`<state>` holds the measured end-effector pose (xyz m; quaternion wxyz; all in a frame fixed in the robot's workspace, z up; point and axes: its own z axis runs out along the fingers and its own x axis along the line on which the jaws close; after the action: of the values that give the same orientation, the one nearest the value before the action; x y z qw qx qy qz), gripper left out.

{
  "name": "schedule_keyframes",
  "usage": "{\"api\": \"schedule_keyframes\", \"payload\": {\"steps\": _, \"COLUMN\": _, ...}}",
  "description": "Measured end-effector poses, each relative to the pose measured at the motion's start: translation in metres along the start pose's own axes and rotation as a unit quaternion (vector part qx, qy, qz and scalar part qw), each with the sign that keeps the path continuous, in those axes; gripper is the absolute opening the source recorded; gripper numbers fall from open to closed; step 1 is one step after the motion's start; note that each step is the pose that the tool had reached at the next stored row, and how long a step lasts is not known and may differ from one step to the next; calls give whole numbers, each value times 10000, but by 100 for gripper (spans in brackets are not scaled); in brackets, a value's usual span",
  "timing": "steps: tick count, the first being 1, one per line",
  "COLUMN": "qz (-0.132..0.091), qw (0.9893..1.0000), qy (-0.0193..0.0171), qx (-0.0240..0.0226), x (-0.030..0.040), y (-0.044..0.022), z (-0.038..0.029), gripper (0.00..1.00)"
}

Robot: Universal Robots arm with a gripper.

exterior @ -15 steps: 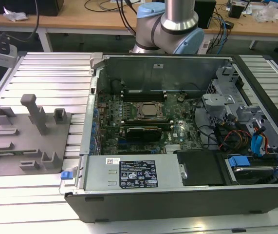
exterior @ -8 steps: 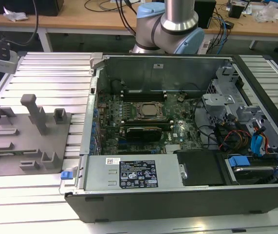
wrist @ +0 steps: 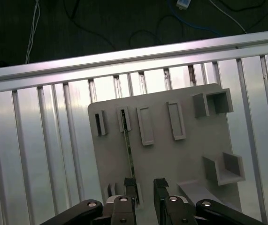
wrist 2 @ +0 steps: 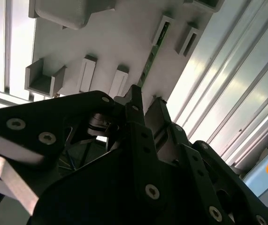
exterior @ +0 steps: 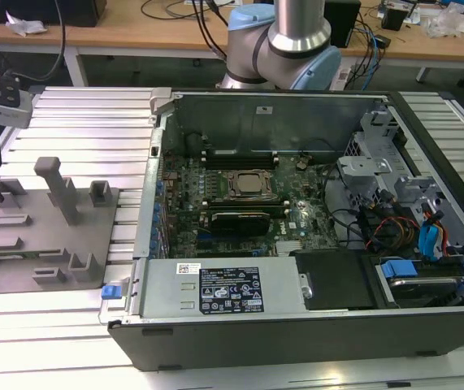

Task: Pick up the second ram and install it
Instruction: 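Pick up the second ram and move it above second insertion slot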

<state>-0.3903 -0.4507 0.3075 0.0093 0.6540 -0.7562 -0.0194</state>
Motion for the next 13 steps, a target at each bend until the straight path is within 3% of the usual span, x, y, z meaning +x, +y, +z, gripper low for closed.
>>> {"api": "schedule_keyframes", "payload": {"steps": 13, "qz": -17, "qw": 10000, "qy": 1, "qx": 0, "x": 19, "y": -8, "z": 127, "gripper": 30}}
